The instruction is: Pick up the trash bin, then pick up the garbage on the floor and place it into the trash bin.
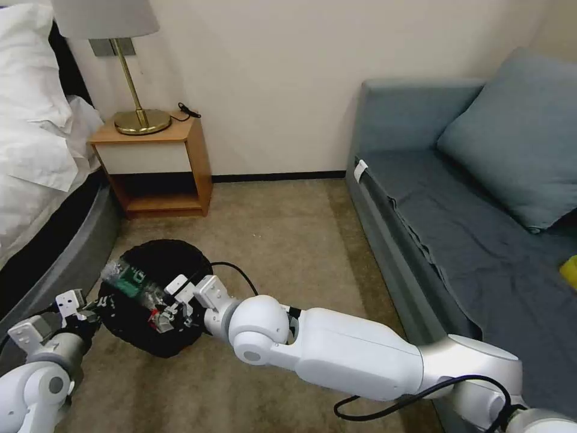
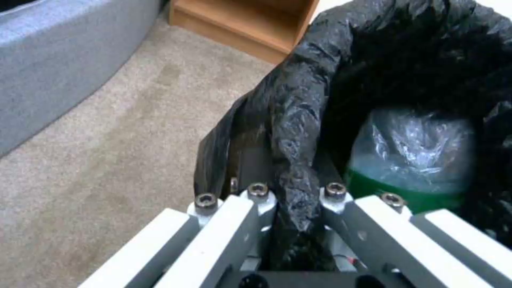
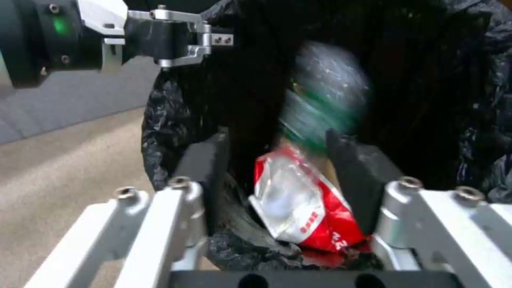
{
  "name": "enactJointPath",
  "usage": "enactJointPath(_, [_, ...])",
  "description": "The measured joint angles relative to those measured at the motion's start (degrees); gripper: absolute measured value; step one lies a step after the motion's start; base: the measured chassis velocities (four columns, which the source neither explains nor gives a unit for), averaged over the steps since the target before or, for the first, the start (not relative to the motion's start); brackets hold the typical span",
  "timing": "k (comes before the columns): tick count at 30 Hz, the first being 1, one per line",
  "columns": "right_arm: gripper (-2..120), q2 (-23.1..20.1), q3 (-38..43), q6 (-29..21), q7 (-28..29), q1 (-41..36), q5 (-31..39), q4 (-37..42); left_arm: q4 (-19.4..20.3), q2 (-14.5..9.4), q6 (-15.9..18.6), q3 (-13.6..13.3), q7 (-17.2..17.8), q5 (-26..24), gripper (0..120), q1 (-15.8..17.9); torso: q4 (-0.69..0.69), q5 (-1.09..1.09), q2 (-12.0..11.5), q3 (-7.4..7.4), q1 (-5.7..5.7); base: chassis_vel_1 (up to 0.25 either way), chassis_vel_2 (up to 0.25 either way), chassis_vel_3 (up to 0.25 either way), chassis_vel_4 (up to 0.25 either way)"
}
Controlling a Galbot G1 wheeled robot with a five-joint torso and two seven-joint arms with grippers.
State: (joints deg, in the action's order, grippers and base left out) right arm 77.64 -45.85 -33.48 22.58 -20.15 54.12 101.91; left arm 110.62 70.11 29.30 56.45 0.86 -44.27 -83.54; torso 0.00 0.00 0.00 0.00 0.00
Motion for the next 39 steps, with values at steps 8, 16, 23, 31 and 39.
enactJointPath(8, [81, -0.96, 1.97, 1.09, 2.33, -0.23, -2.33, 1.24, 0.01, 0.18, 0.01, 0.21, 0.04, -0.08, 3, -0.23, 0.01, 0.0, 0.0, 0.0, 0.0, 0.0, 0.0, 0.0, 0.0])
enactJointPath(16, [99, -3.69, 7.78, 4.62, 5.99, -4.39, -13.66, 3.14, -0.03, 0.54, 0.19, -0.17, 0.3, -0.09, 3, -0.17, 0.0, 0.01, 0.0, 0.0, 0.0, 0.0, 0.0, 0.0, 0.0])
enactJointPath(23, [100, -6.37, 14.14, 6.36, 6.44, -9.31, -19.62, 4.9, 0.21, 0.55, 0.5, 0.17, 0.46, -0.35, 3, -0.24, 0.01, 0.01, 0.0, 0.0, 0.0, 0.0, 0.0, 0.0, 0.0])
enactJointPath(31, [100, -12.11, 22.7, 7.55, 6.19, -14.59, -24.39, 7.91, 0.19, 0.96, 1.07, -0.29, 1.19, -1.02, 3, -0.08, 0.01, 0.02, 0.0, 0.0, 0.0, 0.0, 0.0, 0.0, 0.0])
enactJointPath(39, [100, -19.42, 34.29, 9.39, 3.82, -25.78, -30.6, 13.18, 0.82, 2.04, 3.51, -1.75, 4.45, -4.19, 3, 0.17, -0.01, 0.03, 0.0, 0.0, 0.0, 0.0, 0.0, 0.0, 0.0])
